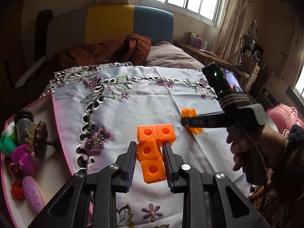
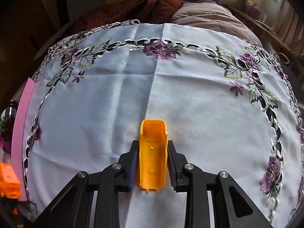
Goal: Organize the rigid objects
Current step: 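Carry the orange cubes toward the tray with the left tool while the right tool holds the scoop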
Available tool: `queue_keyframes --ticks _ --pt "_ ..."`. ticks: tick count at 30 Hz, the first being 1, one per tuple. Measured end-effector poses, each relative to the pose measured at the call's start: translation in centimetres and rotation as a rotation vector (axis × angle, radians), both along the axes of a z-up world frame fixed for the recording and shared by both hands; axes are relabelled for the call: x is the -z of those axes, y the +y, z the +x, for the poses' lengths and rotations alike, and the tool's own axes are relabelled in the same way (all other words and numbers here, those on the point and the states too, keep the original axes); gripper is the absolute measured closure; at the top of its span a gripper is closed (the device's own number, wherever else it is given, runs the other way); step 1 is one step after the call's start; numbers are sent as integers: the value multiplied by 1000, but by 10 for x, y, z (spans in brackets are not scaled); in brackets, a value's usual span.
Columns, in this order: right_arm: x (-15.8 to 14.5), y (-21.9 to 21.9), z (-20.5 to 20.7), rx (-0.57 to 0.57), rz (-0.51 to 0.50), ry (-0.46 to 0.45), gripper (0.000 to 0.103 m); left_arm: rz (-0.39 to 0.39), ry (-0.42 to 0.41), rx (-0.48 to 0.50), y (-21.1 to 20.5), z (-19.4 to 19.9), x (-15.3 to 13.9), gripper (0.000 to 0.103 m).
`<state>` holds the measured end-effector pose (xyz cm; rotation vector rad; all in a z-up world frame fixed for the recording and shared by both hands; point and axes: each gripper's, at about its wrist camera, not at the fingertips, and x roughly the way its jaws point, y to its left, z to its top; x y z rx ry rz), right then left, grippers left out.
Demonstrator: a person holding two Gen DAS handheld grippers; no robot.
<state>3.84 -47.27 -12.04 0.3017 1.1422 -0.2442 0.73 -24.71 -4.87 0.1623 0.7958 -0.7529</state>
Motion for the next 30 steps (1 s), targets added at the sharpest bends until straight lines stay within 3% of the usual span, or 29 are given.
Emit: queue_keyframes --ticks 30 --pt "-1 10 2 -41 -80 0 73 -56 11 -115 55 3 -17 76"
